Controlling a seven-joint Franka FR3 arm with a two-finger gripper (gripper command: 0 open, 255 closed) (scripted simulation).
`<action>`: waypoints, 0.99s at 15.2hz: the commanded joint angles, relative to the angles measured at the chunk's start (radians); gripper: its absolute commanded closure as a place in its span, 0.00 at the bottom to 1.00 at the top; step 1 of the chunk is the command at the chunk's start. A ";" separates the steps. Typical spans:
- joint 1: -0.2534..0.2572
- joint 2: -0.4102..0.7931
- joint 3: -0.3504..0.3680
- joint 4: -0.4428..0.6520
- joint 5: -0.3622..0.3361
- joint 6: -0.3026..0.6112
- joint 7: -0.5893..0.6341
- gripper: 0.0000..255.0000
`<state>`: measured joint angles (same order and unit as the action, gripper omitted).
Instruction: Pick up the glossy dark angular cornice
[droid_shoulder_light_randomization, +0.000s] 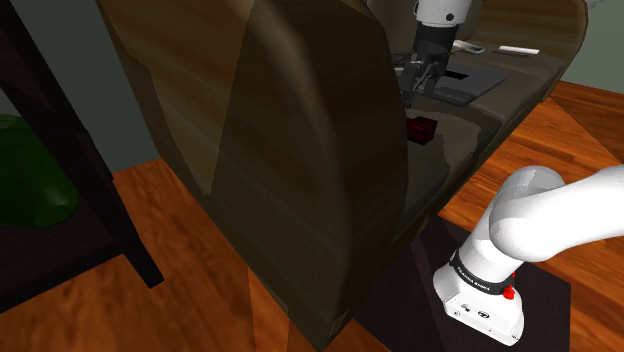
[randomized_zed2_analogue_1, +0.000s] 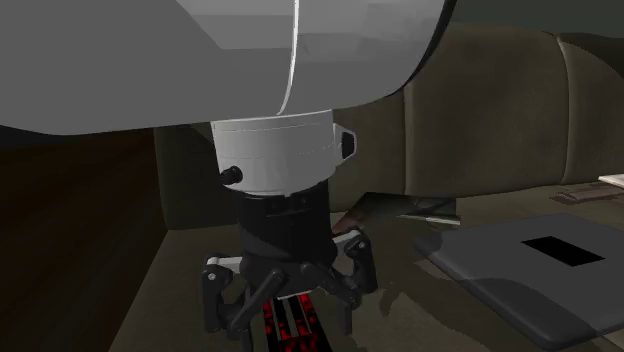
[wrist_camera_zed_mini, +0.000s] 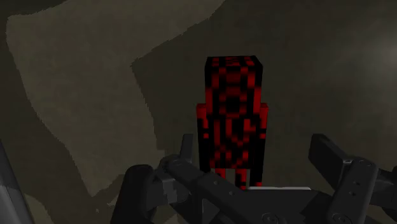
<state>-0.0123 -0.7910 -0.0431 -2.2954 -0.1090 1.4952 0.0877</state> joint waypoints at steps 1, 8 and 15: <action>0.000 0.000 0.000 0.000 0.000 0.000 0.000 0.00; 0.023 0.041 -0.193 0.048 -0.134 0.047 -0.344 0.00; 0.077 0.171 -0.389 0.180 -0.209 0.117 -0.687 0.00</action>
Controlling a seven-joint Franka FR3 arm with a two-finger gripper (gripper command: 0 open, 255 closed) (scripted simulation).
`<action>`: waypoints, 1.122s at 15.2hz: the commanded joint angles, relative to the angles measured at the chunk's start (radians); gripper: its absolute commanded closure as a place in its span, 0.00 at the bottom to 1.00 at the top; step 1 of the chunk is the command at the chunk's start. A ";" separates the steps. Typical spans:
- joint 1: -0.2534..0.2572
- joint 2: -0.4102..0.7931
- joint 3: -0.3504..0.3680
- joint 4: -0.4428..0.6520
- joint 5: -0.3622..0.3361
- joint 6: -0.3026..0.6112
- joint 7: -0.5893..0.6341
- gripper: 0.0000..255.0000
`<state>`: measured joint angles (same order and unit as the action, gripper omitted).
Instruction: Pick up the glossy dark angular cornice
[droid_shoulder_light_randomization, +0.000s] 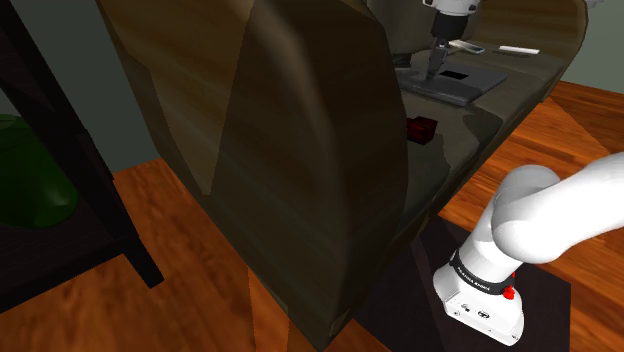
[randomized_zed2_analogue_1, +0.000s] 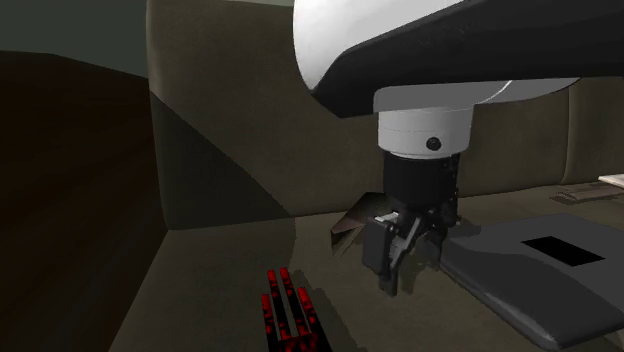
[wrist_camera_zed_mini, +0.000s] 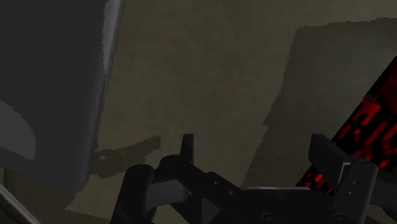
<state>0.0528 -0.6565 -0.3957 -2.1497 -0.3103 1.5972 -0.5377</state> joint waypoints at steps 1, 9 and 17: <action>0.023 0.062 -0.066 0.060 -0.011 0.025 -0.111 0.00; 0.137 0.333 -0.320 0.324 0.067 0.095 -0.537 0.00; 0.103 0.830 -0.568 0.735 0.488 0.050 -1.083 0.00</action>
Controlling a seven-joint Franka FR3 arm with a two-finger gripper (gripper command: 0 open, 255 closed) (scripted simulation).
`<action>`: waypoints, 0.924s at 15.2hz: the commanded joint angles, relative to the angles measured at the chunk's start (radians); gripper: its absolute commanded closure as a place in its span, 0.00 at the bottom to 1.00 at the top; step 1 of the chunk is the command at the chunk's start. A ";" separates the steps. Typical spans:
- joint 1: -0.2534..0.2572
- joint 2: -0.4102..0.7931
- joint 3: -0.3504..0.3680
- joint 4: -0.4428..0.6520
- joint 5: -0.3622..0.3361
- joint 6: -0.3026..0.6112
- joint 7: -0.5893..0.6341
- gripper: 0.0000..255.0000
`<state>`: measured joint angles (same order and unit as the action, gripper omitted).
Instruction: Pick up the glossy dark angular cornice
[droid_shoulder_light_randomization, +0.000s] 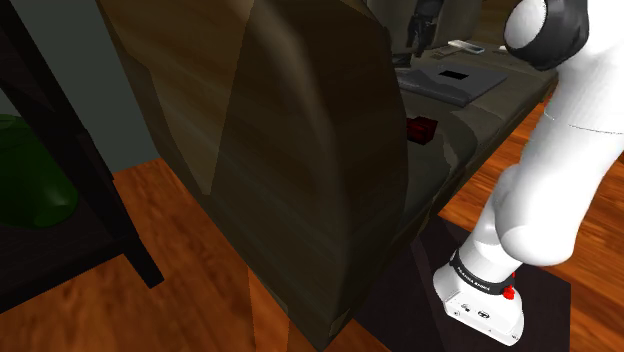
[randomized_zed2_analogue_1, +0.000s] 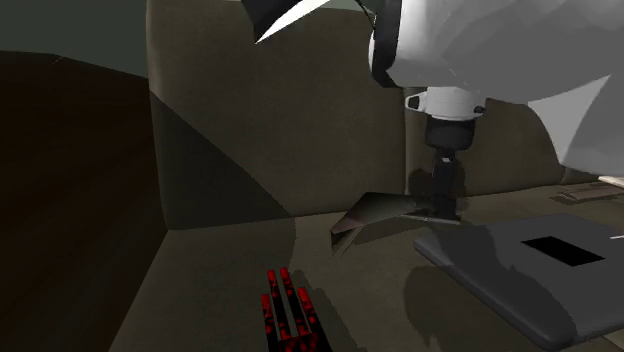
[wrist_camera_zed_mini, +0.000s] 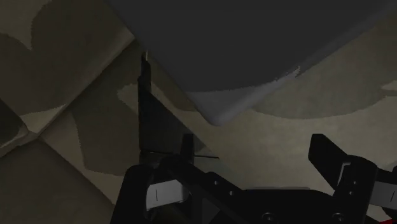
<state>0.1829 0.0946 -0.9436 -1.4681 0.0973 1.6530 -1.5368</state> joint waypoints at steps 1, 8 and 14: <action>-0.079 0.149 -0.014 0.124 0.145 -0.033 -0.144 0.00; -0.275 0.355 0.061 0.357 0.314 -0.104 -0.297 0.00; -0.227 0.325 0.052 0.245 0.290 -0.022 -0.302 0.00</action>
